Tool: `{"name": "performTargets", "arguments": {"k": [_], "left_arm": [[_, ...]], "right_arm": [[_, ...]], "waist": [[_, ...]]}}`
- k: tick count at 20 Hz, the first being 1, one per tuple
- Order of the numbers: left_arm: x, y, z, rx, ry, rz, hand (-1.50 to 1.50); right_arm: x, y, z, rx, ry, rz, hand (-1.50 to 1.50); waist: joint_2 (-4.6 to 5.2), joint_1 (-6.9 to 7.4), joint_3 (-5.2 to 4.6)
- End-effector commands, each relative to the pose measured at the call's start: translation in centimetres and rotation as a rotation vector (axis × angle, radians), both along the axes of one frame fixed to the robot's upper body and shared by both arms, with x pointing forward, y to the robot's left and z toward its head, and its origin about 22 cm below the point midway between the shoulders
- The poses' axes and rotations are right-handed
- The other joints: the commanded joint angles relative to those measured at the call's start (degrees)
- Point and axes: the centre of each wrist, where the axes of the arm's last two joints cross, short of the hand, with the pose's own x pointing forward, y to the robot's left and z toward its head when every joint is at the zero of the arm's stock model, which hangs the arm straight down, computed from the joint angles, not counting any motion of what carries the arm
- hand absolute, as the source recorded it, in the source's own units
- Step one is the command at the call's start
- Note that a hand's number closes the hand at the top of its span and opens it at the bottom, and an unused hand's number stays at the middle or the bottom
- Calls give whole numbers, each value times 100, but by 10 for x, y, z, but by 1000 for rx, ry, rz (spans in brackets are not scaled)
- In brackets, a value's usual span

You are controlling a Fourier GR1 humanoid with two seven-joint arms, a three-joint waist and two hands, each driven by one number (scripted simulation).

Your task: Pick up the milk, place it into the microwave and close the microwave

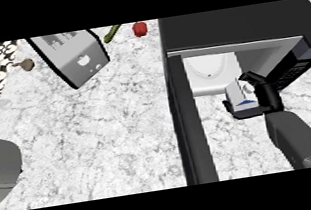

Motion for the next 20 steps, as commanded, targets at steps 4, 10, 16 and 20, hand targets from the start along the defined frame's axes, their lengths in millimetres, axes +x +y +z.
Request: {"name": "performTargets", "arguments": {"k": [4, 10, 16, 20], "left_arm": [[9, 0, 5, -15, -31, -35, -150], [15, 4, 7, 8, -40, -59, -150], [20, 3, 12, 14, -54, -73, -150], [22, 4, 7, 4, -55, -75, -150]], "right_arm": [[68, -17, 86, -195, -85, -167, 150], [62, -29, 84, -231, -111, -218, 150], [57, -38, 82, -208, -129, -252, 150], [52, -37, 76, -201, -122, -267, 150]], "waist": [[240, 478, 28], [276, 580, 22], [326, 676, 39], [318, 793, 30]]}}
